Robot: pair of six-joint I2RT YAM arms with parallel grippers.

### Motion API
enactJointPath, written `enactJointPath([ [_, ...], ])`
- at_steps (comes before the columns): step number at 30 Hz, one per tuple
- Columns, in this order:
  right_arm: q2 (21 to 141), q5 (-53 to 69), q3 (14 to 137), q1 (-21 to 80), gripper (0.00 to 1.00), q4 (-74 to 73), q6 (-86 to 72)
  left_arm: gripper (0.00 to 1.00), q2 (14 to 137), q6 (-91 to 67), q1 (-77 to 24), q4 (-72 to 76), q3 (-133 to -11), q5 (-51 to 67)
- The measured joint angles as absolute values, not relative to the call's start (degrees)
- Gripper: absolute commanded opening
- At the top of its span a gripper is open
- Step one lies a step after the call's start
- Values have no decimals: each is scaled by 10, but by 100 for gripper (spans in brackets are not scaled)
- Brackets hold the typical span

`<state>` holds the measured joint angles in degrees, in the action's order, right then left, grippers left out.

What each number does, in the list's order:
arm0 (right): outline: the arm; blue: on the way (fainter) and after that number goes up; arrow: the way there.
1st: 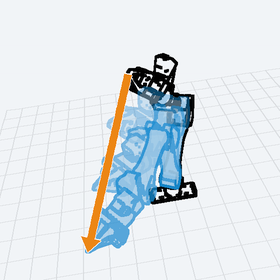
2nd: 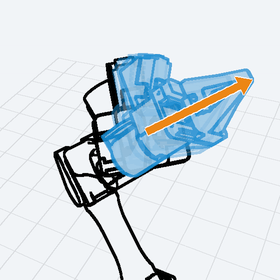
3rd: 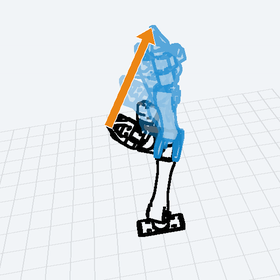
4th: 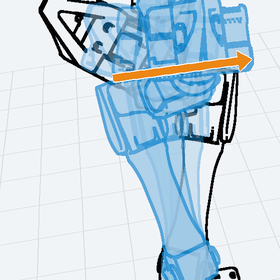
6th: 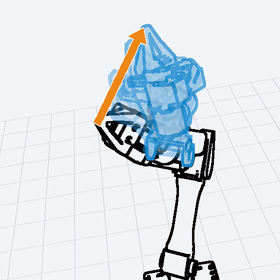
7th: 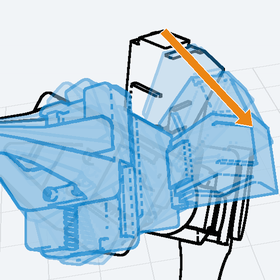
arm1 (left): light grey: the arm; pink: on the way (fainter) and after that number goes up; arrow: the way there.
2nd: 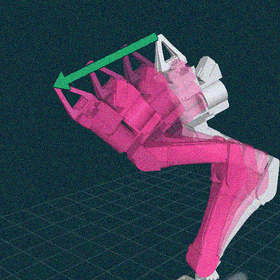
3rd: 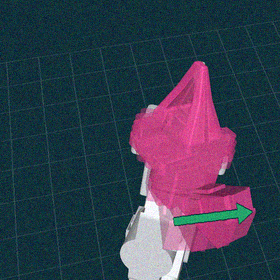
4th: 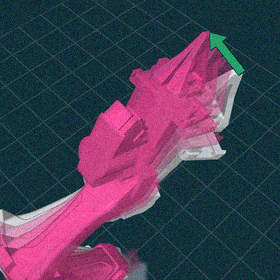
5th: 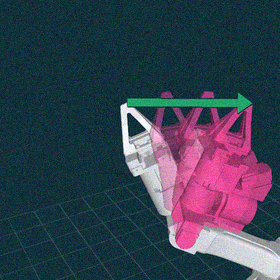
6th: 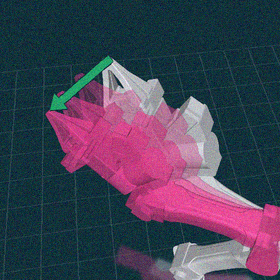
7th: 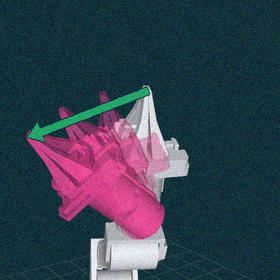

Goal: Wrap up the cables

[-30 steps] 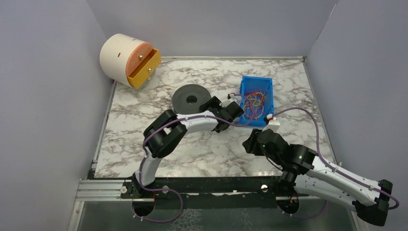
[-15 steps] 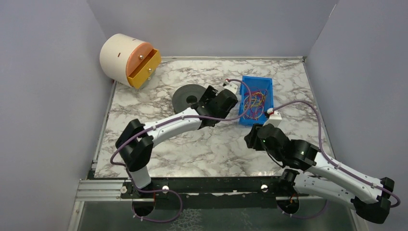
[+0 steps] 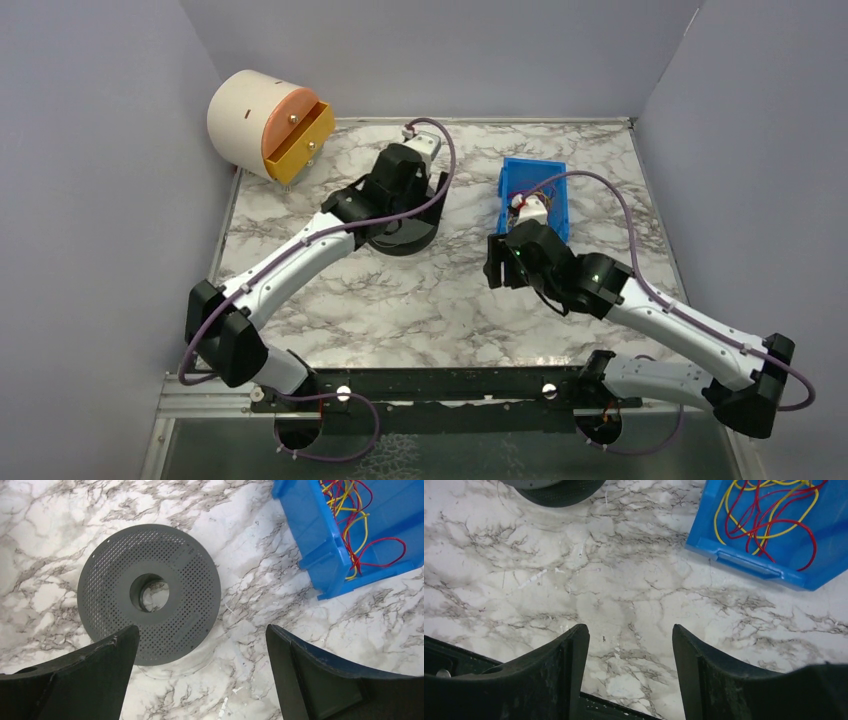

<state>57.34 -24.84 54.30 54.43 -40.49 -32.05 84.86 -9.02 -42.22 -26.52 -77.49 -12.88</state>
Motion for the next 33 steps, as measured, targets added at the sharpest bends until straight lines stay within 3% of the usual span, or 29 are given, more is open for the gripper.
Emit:
enactJointPath([
  [4, 626, -193, 577, 485, 83, -395, -285, 99, 802, -103, -370, -271, -742, -70],
  [12, 709, -49, 589, 331, 84, -374, -258, 99, 708, -116, -312, -282, -660, -35],
  [18, 675, -15, 555, 312, 99, -320, -249, 99, 630, -116, -312, -285, -602, -65],
  [33, 549, -38, 518, 312, 99, -306, -239, 99, 449, -113, -312, -182, -455, -113],
])
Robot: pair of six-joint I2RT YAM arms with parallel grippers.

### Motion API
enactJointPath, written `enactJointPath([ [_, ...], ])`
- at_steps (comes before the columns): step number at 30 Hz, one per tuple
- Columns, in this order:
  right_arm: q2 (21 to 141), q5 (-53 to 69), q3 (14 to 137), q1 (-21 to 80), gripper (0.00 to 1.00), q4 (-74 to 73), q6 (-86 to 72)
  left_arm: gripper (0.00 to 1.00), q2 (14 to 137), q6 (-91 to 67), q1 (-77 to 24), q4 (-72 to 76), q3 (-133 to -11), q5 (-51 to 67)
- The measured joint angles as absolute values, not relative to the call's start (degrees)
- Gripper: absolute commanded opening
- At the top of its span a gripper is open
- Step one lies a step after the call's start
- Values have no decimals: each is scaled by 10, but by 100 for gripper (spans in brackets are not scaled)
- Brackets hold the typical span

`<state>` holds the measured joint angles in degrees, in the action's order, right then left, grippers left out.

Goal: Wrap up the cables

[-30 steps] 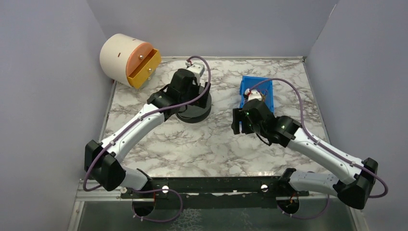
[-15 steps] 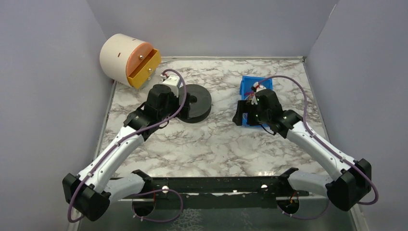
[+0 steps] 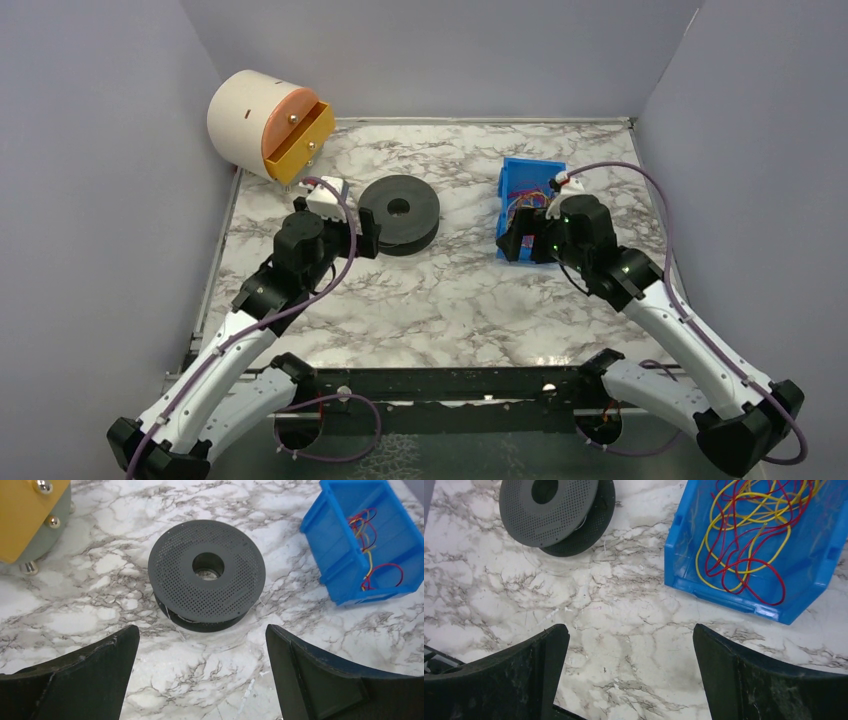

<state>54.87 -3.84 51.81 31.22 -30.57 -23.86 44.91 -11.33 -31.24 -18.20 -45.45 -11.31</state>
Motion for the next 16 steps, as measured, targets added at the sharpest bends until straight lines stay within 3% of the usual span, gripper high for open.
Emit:
enactJointPath([
  [16, 417, -53, 475, 312, 100, -283, -213, 99, 424, -114, -312, -155, -442, -114],
])
